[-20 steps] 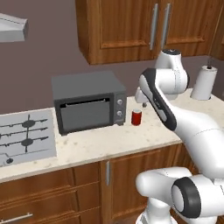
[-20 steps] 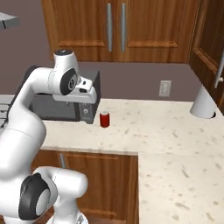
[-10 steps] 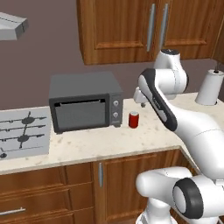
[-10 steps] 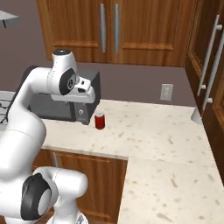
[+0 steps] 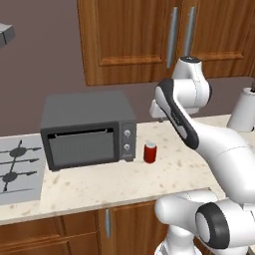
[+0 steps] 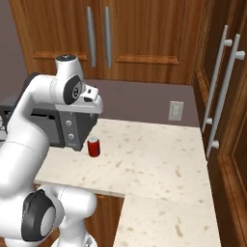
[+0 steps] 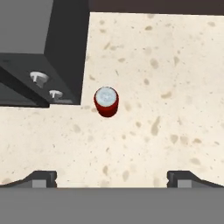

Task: Four empty soda cans are scattered around the kitchen. Gather all the cans and cluster them next to the stove for recycling.

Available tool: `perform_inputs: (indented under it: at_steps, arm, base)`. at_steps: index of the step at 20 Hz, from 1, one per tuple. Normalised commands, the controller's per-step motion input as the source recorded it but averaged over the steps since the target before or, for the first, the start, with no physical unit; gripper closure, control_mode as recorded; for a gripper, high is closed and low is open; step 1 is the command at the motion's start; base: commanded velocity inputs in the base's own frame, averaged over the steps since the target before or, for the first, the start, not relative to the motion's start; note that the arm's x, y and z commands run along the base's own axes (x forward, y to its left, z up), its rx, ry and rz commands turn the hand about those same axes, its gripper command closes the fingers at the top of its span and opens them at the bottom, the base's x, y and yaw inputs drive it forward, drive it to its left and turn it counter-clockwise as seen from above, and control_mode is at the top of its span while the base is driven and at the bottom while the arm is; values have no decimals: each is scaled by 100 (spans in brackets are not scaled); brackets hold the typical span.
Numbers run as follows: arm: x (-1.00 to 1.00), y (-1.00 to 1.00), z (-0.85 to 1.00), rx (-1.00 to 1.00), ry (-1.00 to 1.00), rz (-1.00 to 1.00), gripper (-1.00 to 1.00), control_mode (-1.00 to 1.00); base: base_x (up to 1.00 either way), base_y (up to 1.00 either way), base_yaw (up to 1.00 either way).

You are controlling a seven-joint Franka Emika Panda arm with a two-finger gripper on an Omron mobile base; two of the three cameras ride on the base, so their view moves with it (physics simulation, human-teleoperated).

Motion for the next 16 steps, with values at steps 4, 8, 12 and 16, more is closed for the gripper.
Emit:
perform_inputs:
  at_steps: [4,8,12,16]
  arm:
    - [0,0,0,0,0,0,-100,100]
    - [0,0,0,0,0,0,-100,100]
    - [0,0,0,0,0,0,-100,100]
    - [0,0,0,0,0,0,-100,-100]
  base:
    - [8,-52,-5]
    - [0,-14,0]
    - [0,0,0]
    - [0,0,0]
